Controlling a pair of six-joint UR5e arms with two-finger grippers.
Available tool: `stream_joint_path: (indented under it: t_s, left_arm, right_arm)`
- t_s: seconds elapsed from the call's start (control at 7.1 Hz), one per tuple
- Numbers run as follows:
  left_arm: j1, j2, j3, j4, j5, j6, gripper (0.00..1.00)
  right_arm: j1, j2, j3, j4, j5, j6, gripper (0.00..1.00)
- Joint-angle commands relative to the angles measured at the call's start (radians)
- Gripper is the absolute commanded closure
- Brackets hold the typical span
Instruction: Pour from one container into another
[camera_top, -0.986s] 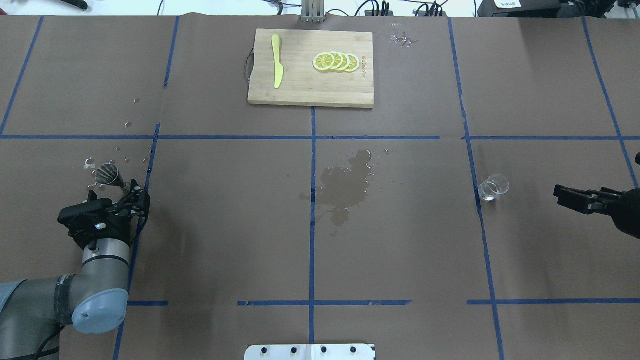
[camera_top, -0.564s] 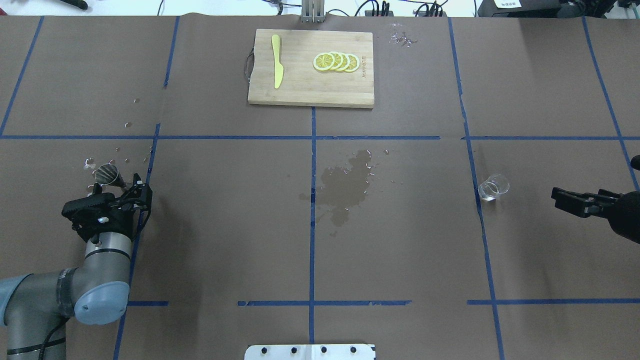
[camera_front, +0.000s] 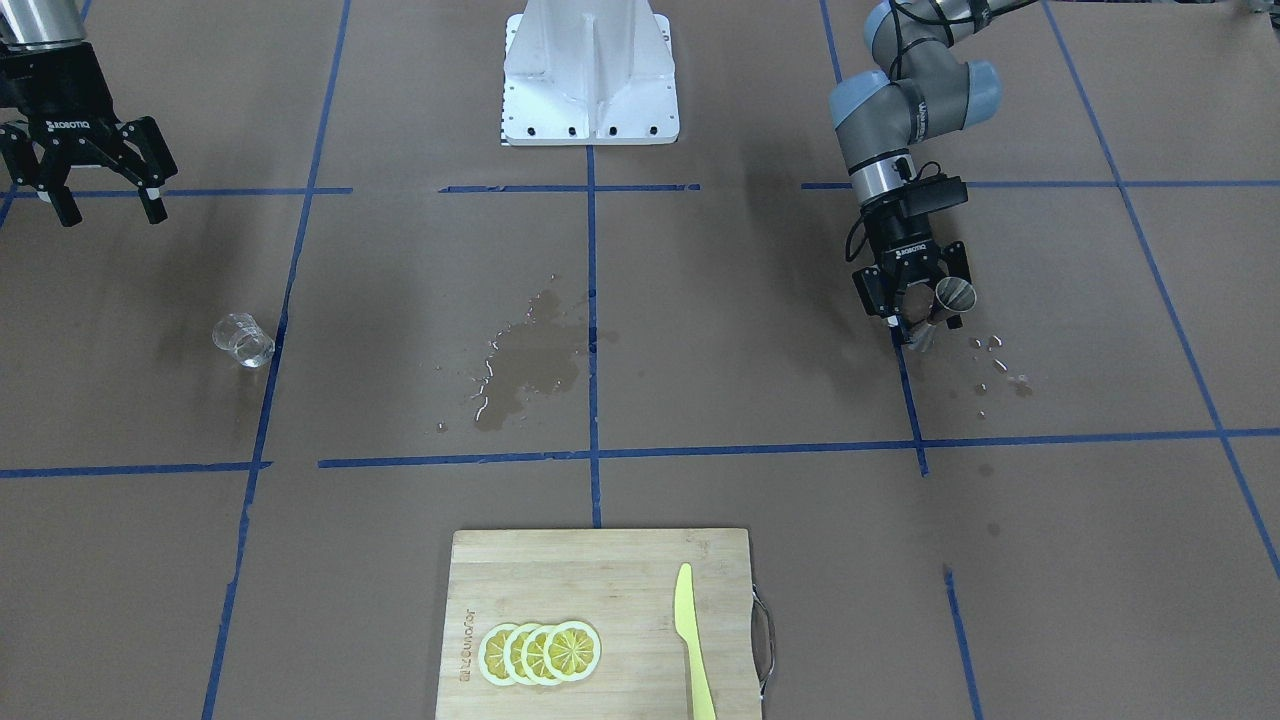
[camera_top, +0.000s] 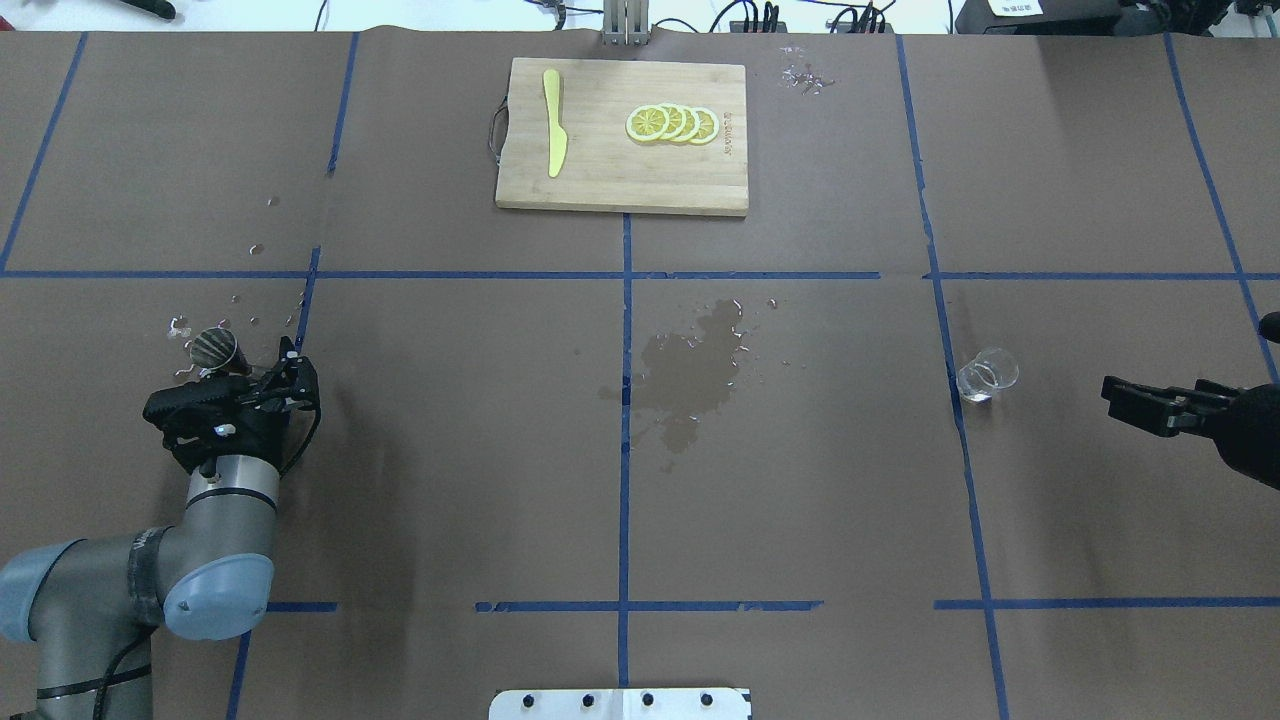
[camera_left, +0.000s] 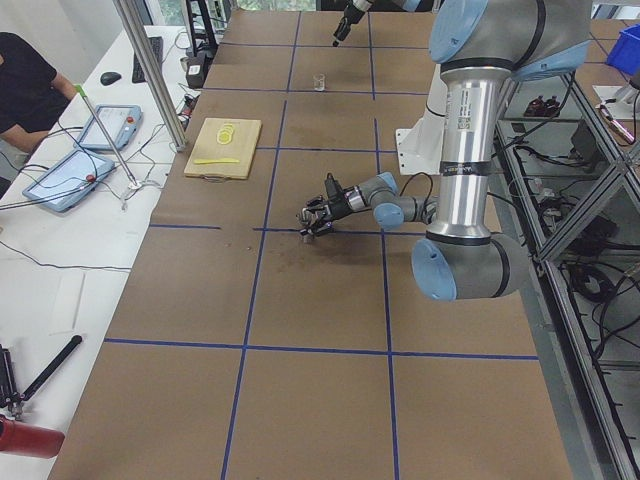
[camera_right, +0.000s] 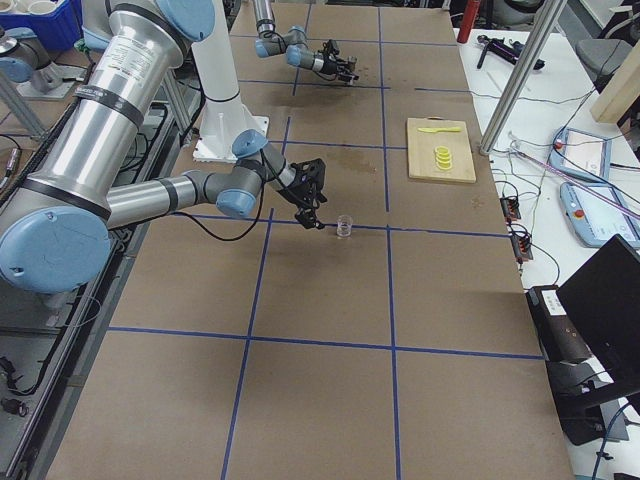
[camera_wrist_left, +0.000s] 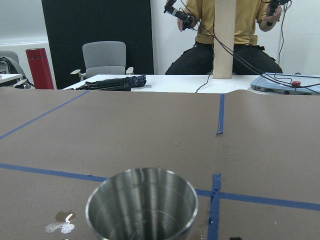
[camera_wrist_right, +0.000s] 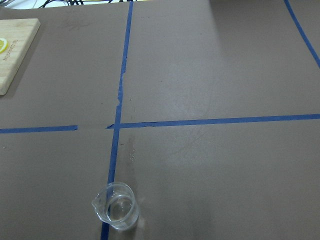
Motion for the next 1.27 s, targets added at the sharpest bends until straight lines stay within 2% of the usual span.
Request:
stream_joint_path:
  t_s: [0.0,0.42,0.56,0.7,0.99,1.13]
  left_arm:
    - [0.002,0.006,0.001,0.0,0.0,0.0,0.3]
    - [0.0,0.01,0.003,0.0,0.0,-0.001,0.39]
    - [0.002,0.01,0.007,0.0,0.001,-0.001,0.45]
    - [0.002,0.01,0.009,0.0,0.001,-0.003,0.54]
    - [0.0,0.012,0.015,0.0,0.001,-0.007,1.0]
    - [-0.004,0.023,-0.039,-0.002,-0.002,0.002,1.0]
  right_arm:
    - [-0.006,0.001,-0.002,0.0,-0.001,0.002,0.0]
    - [-0.009,0.002,-0.002,-0.002,-0.001,0.0,0.0]
    - [-0.01,0.002,-0.002,-0.002,-0.001,0.0,0.0]
    - [-0.01,0.002,-0.002,-0.002,-0.001,0.0,0.0]
    - [-0.023,0.002,-0.002,0.0,-0.021,0.003,0.0]
    - [-0.038,0.003,-0.002,-0.002,-0.04,0.018,0.0]
